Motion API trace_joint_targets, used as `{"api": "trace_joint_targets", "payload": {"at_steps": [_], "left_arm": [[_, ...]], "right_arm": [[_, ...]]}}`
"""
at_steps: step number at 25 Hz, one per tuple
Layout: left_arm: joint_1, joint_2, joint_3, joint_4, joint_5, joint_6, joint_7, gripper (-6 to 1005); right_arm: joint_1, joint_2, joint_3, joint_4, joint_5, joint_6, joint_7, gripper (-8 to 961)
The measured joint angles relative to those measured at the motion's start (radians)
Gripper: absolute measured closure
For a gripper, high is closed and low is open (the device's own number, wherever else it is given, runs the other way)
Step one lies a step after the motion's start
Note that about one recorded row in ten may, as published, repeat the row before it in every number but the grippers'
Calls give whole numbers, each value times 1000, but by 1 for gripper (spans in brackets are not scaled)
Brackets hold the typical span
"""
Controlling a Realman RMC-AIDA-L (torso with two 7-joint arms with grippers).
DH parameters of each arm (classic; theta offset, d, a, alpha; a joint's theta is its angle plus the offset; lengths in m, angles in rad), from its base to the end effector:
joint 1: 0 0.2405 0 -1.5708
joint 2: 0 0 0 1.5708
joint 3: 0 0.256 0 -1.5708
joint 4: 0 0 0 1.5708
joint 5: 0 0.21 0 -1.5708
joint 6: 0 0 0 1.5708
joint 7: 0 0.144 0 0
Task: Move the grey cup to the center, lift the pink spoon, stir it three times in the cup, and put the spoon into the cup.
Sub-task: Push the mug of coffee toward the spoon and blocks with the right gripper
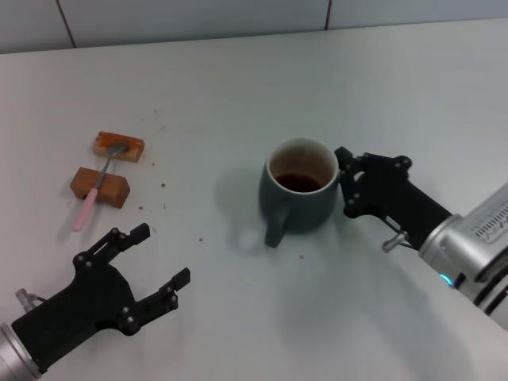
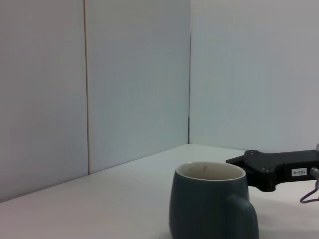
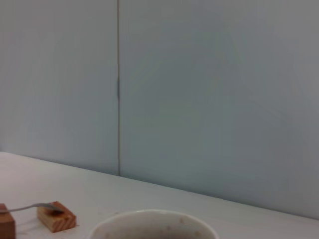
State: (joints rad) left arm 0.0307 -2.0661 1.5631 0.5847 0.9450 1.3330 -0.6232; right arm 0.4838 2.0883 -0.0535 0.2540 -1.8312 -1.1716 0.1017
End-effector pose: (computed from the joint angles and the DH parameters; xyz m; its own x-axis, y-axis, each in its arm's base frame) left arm -0.3173 0.1942 -0.0548 0.7722 0.0746 0.6310 0.4416 -0.7770 -0.4486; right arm 0.2846 0.2881 -0.1019 0.7835 -0.0531 -0.6192 -0.5292 -0.5794 -0.6199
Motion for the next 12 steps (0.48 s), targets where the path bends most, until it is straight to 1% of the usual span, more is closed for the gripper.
{"api": "trace_joint_targets", "payload": {"at_steps": [2,8,12], "left_arm": [[0,0,0,0,0,0,0,153],[0,0,0,0,0,0,-2,152],[0,0,1,0,0,2,1,152]], "right_arm": [[21,0,0,12,-17,9,0,948],[54,0,0,42,-25,27,1,947],[87,1,1,60,-54,72,2,946]]}}
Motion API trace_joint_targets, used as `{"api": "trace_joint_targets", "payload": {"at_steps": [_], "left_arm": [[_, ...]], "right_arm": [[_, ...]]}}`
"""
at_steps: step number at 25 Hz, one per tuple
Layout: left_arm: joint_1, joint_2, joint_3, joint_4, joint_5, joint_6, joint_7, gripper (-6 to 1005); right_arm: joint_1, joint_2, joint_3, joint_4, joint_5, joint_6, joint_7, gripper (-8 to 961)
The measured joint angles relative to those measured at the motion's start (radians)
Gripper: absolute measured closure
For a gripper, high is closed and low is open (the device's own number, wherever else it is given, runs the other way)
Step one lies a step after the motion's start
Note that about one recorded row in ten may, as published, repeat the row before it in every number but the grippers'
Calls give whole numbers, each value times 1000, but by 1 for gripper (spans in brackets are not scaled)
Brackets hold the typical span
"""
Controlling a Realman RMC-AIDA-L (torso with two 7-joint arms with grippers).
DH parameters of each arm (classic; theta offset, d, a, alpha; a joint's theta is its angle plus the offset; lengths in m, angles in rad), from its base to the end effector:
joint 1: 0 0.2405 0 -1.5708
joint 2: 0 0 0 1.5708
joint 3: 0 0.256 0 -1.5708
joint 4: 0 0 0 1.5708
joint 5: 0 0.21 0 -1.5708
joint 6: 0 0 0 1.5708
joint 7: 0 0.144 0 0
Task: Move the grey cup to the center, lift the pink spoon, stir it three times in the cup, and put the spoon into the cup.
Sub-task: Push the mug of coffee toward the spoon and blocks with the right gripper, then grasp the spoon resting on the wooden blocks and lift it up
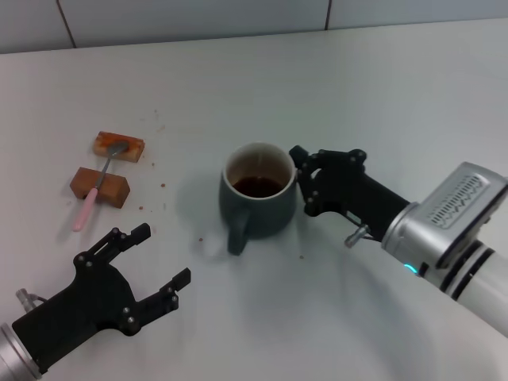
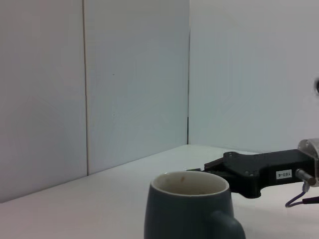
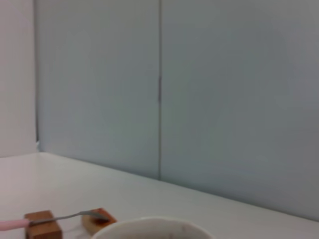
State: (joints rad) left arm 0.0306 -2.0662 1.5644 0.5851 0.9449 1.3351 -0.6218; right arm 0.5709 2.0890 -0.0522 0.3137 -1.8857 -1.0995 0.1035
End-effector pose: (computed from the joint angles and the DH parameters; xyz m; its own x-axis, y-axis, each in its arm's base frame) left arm -0.3168 0.1941 -0.0549 0.7720 0.0722 0.6315 0.4393 -0.7787 -0.4479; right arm 0.2535 0.3000 -0.1220 0.7938 -0.0523 -0.6059 -0.4761 -0.6733 -0.5657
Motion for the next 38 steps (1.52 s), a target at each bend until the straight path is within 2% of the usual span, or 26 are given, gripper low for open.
{"api": "trace_joint_targets", "payload": {"at_steps": [7,11,13,15,16,20,23,26,36,37,38], "left_arm": [[0,0,0,-1,0,2,2,153],[1,0,-1,-1,0,5,2,152],[1,1,-1,-1,0,6,2,152],[2,1,-5,-1,0,6,3,152],[2,1,-5,-1,0,6,3,152],[8,1,-22,-1,0,6,4,153],[11,1,-38,-4,0,14,4,153],[10,1,-51,-15,0,22,4,153],[-12,-4,-96,-105,-63,73,-6,153],[-12,-4,-96,-105,-63,73,-6,153],[-26,-4,-101,-159,-111,110,-9,152]], "right_arm": [[16,0,6,24,-46,12,1,945],[-13,-1,20,15,-49,-47,-1,944],[-49,-4,26,1,-49,-120,-2,943],[-119,-6,13,-30,-77,-291,-2,943],[-119,-6,13,-30,-77,-291,-2,943],[-221,-6,-2,-83,-233,-498,-12,942],[-283,-6,-1,-98,-318,-551,-70,898],[-320,-4,-2,-92,-331,-539,-98,850],[-325,-5,-1,-75,-333,-454,-94,667],[-324,-5,1,-73,-332,-449,-94,591],[-322,-5,2,-72,-332,-445,-94,515]]}}
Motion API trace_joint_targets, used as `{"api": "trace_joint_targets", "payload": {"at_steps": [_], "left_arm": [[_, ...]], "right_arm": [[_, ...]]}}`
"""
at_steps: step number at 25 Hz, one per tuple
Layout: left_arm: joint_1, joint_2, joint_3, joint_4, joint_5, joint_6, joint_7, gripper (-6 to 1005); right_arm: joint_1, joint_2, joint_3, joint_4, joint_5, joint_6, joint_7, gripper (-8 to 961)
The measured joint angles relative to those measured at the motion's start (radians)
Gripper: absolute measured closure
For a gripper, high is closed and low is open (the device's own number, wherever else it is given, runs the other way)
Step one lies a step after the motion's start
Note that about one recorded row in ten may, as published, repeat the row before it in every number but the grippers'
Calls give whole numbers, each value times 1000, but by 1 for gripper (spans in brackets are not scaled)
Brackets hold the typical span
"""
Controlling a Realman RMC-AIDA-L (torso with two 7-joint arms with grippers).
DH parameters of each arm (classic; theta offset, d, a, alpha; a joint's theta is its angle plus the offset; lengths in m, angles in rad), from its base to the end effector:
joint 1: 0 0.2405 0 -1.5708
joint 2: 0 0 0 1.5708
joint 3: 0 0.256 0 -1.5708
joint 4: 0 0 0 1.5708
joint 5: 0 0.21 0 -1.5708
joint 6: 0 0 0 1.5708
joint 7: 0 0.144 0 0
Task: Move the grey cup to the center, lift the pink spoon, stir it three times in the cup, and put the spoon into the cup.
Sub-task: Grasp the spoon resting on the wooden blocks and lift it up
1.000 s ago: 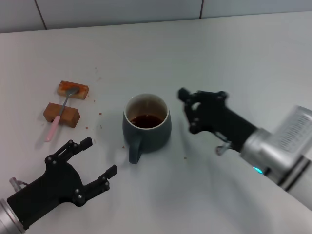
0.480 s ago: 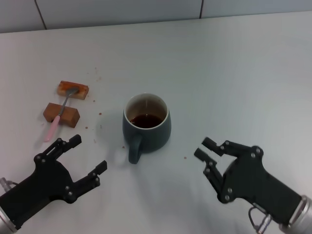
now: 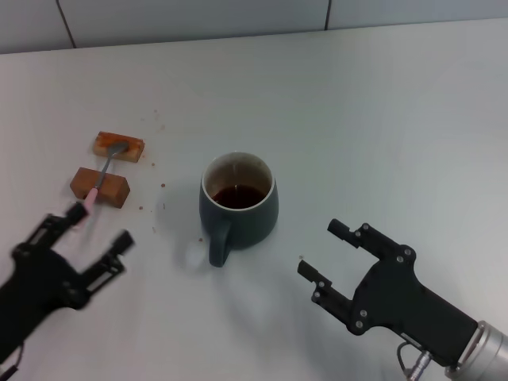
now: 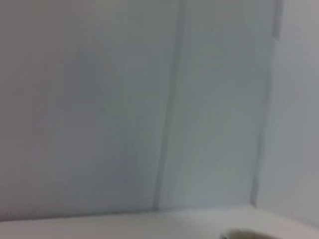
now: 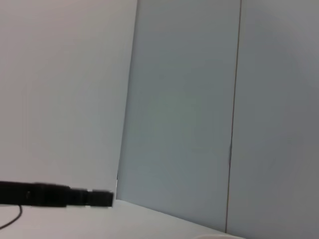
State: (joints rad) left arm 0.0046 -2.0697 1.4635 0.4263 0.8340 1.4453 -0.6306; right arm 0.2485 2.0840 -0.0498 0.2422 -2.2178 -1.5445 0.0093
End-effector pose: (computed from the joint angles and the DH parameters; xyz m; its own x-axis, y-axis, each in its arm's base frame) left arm -0.3321 0.1905 -0.0376 0.6640 0.0960 0.7415 0.5938 -0.6704 -0.4449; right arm 0.2802 0.1825 -0.0998 0.7211 0.1437 -0.6778 -0.3647 -0.7531 -0.5476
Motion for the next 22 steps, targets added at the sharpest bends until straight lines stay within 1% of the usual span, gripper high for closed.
{"api": "trace_joint_targets", "payload": {"at_steps": [1,2,3,4,5,6,7,8,9,14,22], "left_arm": [[-31,2,-15,-119,-103,79,-10,152],[-50,2,-30,-182,-158,114,-41,152],[-50,2,-30,-182,-158,114,-41,152],[-64,2,-48,-229,-193,139,-86,152],[-64,2,-48,-229,-193,139,-86,152],[-85,1,-83,-292,-225,169,-181,152],[-94,0,-102,-317,-231,175,-230,152],[-94,0,-102,-317,-231,175,-230,153],[-105,-3,-127,-347,-237,177,-303,153],[-137,-3,-154,-401,-242,169,-480,152],[-139,-7,-173,-427,-244,143,-543,153]], "right_arm": [[1,-1,1,1,0,1,0,439],[2,-2,2,3,0,2,0,400],[2,-2,2,3,0,2,0,361],[3,-2,3,3,0,2,0,321],[4,-2,3,3,0,2,0,282],[6,-2,3,2,0,5,0,243],[9,-2,4,1,0,12,1,235],[9,-2,4,1,0,12,1,228],[11,-2,3,1,0,18,1,220],[16,0,3,2,-1,36,-2,197],[17,0,3,4,0,48,-5,197]]}}
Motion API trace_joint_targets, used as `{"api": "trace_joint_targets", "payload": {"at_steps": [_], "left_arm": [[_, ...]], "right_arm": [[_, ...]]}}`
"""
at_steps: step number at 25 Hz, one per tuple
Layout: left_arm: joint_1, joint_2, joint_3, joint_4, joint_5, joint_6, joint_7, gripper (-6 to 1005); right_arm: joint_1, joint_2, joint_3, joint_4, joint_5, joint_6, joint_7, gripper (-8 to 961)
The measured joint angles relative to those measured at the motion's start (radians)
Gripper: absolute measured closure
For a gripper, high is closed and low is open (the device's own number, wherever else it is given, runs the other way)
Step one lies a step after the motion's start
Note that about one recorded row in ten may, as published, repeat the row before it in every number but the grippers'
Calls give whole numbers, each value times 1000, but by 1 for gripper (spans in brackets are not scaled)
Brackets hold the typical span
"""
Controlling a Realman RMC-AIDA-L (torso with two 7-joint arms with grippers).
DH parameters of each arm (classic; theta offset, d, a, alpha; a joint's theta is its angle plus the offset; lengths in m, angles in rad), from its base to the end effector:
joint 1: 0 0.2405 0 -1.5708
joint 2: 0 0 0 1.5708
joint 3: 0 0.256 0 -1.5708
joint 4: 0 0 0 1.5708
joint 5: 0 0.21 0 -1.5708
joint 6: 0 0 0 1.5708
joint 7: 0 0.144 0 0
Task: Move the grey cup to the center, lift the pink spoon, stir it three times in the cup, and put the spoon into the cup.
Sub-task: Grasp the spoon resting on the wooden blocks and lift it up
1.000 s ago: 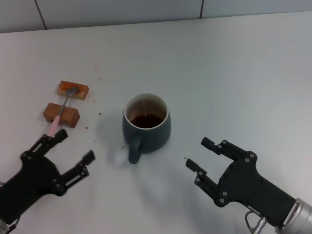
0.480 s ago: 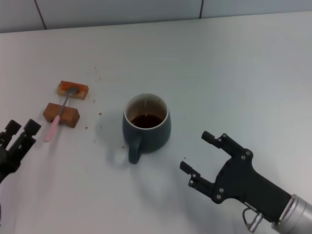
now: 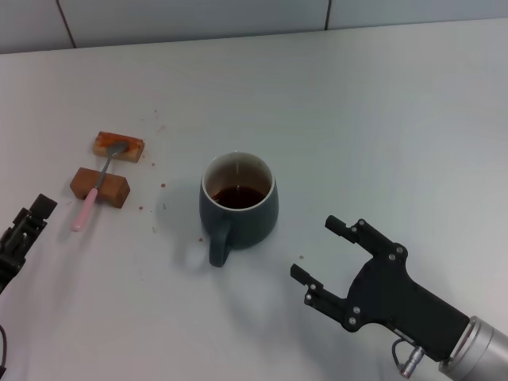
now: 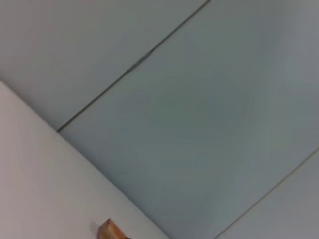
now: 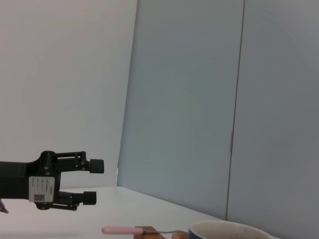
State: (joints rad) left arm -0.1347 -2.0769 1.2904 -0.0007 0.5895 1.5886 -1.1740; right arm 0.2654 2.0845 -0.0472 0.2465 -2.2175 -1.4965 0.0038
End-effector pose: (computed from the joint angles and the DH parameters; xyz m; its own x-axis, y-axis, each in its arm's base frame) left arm -0.3623 0.1874 -0.0225 -0.0517 0.2838 0.9575 0.9560 -0.2633 0.1296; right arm 0.2811 0.1883 -0.1047 0.7452 0.1289 -0.6542 -0.3522 -0.7570 -0.5504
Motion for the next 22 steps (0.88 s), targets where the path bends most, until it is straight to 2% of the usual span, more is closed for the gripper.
{"api": "trace_joint_targets", "payload": {"at_steps": [22], "left_arm": [[-46,-2,-5,-48,7,-59,-110,146]], "right_arm": [[12,-1,7,-1,5,9,9,197]]}}
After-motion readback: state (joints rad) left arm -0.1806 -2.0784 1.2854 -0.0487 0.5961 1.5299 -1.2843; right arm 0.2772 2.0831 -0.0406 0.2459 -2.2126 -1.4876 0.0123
